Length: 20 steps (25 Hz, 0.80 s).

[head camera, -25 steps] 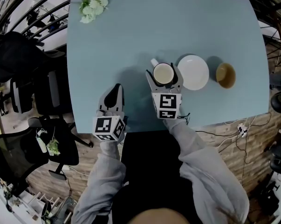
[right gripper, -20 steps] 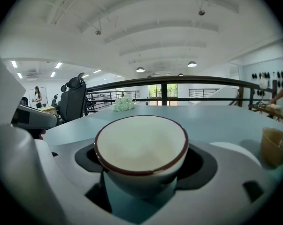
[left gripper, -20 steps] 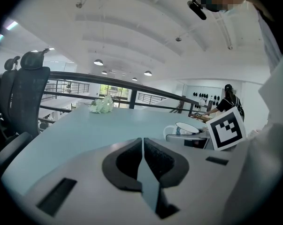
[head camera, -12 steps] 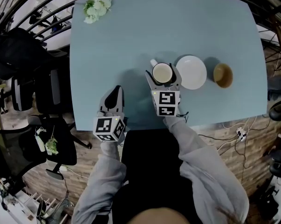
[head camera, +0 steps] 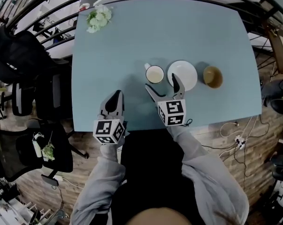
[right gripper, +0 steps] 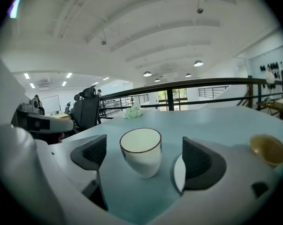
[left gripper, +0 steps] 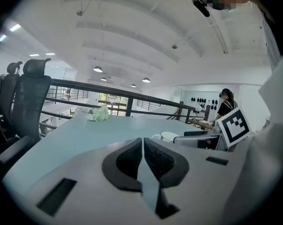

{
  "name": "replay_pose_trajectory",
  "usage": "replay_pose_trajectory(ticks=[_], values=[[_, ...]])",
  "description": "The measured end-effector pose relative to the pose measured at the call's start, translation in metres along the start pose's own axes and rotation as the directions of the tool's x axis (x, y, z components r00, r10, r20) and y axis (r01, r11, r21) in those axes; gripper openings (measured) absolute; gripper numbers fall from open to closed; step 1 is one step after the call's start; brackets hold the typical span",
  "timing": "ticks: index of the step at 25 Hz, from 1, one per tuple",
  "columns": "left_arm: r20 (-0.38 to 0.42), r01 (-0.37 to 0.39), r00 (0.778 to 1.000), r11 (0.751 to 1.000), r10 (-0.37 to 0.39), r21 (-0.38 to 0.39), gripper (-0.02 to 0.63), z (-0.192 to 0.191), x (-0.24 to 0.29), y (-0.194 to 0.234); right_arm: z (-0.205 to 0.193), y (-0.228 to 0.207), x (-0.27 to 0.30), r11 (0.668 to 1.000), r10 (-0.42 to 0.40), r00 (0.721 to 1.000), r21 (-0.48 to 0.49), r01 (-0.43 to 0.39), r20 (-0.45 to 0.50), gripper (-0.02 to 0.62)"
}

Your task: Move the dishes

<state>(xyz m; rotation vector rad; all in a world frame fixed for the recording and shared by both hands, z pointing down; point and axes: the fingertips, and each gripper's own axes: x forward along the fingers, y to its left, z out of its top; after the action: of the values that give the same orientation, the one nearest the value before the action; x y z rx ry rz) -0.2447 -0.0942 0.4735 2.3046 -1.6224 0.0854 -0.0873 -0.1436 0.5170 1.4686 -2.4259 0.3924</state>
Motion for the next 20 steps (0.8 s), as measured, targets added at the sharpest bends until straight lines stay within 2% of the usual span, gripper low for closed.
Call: replay_pose_trajectory(ticks=[12,20], values=[[0.046,0.039,0.998,0.999,-0.038,-0.006,0.026,0.003,-0.022,-0.050,0.008,-0.031,-0.091,0.999,0.052,0.998,0.012,-0.052,0.028,0.488],[0.077,0.044,0.996,0.998,-0.047,0.036,0.026,0.010,-0.032,-0.067,0.016,-0.060,-0.131,0.998,-0.029,0.997,0.063,0.025,0.077,0.447]])
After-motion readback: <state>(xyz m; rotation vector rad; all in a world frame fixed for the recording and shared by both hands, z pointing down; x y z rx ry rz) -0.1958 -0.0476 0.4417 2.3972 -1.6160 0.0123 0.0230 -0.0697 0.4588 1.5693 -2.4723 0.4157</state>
